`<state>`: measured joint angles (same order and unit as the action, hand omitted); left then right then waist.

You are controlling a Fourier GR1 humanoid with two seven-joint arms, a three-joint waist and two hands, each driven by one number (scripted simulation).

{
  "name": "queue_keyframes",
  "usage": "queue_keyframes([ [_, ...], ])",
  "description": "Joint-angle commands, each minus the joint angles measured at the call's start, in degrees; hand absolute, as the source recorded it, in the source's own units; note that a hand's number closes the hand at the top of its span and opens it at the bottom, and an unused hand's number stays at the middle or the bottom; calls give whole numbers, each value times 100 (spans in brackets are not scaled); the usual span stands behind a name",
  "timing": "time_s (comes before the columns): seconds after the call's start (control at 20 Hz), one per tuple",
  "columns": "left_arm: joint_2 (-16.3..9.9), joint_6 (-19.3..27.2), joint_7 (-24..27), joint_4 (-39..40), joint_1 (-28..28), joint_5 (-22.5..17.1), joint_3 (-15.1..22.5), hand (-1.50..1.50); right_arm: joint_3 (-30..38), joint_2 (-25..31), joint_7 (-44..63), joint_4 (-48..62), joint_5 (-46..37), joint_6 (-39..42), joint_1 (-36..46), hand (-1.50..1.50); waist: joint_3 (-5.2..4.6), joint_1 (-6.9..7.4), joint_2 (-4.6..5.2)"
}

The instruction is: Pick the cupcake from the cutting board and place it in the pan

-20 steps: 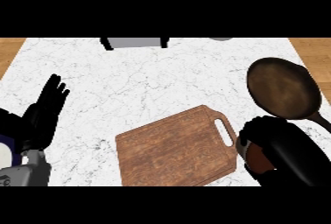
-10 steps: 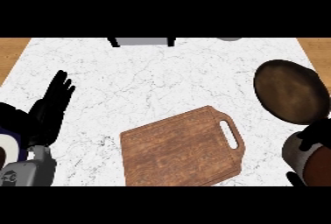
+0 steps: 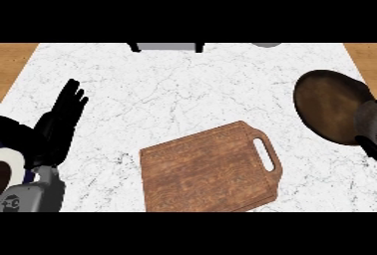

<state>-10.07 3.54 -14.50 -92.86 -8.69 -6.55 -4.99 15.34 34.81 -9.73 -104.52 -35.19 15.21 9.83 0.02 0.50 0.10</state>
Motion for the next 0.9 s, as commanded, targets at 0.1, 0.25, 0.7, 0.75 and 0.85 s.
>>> queue_keyframes([
  [0.1, -69, -60, -187, -151, -94, -88, -73, 0, 368, 120, -997, 2383, -110, -687, 929, 150, 5, 74, 22],
  [0.25, 142, -106, 143, 229, -66, 7, 103, 0, 392, 379, -1499, 3628, -95, -722, 1666, 150, 4, 103, 41],
  [0.7, 192, -86, 375, 502, -239, 119, 86, 0, -27, 103, -3385, 6588, -723, -1764, 2638, 150, 7, 129, 59],
  [0.75, 205, 163, 28, 497, -657, 294, 160, 0, 8, 94, -3529, 6922, -793, -1958, 2716, 150, 16, 176, 94],
  [0.85, 104, -32, 96, 267, -352, 120, 48, 0, -84, -130, -3633, 7398, -968, -2319, 2975, 150, 10, 158, 57],
])
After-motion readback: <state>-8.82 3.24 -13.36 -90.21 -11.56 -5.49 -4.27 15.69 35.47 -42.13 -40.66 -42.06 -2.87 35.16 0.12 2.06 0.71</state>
